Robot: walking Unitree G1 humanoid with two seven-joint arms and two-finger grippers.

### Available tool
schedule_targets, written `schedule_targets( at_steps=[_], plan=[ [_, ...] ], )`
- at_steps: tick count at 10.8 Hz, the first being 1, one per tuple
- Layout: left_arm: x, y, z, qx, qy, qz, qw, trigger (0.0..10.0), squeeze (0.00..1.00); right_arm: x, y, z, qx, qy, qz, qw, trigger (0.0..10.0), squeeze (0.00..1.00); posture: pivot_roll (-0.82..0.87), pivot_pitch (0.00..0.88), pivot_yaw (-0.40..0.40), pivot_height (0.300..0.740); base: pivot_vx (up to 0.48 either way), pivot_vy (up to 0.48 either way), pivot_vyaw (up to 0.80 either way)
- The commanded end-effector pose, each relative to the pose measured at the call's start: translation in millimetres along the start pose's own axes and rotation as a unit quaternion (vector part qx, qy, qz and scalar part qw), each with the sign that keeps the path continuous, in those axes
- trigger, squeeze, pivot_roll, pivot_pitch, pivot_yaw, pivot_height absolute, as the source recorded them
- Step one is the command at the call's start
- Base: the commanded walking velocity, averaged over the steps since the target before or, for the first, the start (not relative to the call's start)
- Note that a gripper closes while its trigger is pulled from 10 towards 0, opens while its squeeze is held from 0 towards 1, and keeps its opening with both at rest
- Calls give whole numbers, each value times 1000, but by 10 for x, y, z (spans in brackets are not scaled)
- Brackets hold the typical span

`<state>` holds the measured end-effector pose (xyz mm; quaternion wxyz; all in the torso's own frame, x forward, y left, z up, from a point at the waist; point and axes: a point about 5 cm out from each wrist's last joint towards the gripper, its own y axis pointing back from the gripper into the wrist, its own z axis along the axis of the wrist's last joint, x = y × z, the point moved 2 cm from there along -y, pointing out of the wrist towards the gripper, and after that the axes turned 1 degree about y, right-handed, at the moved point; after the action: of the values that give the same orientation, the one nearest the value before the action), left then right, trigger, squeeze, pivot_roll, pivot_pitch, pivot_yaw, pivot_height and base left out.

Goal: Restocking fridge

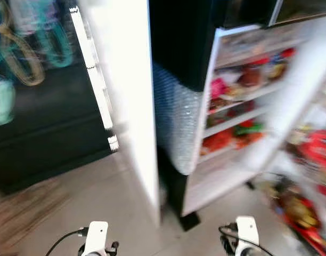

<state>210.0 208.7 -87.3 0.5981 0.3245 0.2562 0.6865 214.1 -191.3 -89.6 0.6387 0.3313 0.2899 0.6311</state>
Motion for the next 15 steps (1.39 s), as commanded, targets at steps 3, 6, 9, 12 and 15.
schedule_targets(
  at_steps=[3,6,9,12,15],
  plan=[
    [-24,-1,1,1,9,-1,1000,10000,0,35,-4,2,-1,3,7,1000,10000,0,-29,0,27,740,0,0,-788],
    [-24,-1,2,1,11,-1,1000,10000,0,41,-7,10,0,4,8,1000,10000,0,-26,0,24,740,0,0,-788],
    [12,-5,4,4,13,5,1000,10000,0,41,-11,38,-7,-2,2,1000,10000,0,-45,0,30,740,0,0,-525],
    [25,-3,-20,12,12,9,1000,10000,0,-14,-7,52,-20,-40,-44,998,10000,0,-58,0,30,740,0,0,0],
    [40,9,-72,19,12,10,1000,10000,0,-4,-9,45,-16,-42,-39,998,10000,0,-54,0,28,740,0,0,0]
  ],
)
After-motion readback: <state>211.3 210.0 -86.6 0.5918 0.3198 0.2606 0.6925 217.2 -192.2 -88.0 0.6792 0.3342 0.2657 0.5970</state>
